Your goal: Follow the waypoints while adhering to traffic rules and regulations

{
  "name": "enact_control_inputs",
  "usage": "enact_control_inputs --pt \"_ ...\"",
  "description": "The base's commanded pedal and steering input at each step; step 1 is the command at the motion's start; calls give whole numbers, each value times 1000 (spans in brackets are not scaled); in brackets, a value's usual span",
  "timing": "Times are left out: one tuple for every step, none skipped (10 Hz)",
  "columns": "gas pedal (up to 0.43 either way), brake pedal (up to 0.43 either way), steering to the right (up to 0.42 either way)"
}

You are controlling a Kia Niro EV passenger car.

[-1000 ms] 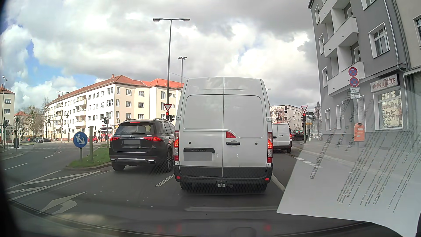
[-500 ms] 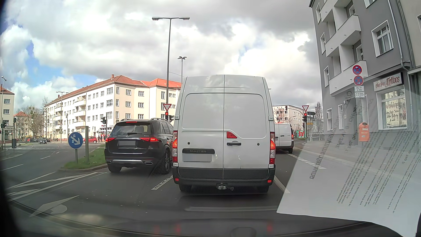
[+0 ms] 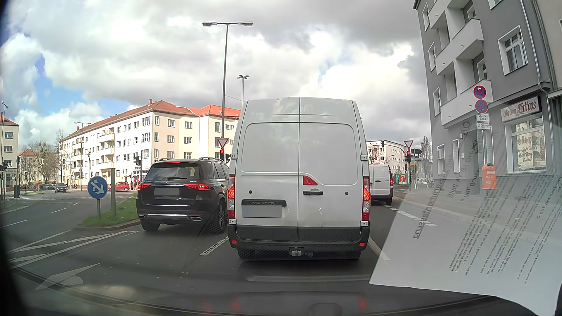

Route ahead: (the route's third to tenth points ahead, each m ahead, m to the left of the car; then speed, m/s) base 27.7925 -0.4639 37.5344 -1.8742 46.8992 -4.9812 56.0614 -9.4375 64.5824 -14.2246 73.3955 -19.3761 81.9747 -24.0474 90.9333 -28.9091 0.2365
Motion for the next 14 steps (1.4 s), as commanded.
enact_control_inputs --pt "0 226 -9" --pt "0 232 -9" --pt "0 232 -9" --pt "0 238 -9" --pt "0 238 -9" --pt "0 244 -9" --pt "0 268 -9" --pt "0 293 -9" --pt "0 305 -9" --pt "0 317 -9" --pt "0 341 -9" --pt "0 348 -9" --pt "0 366 -9" --pt "0 390 -9"
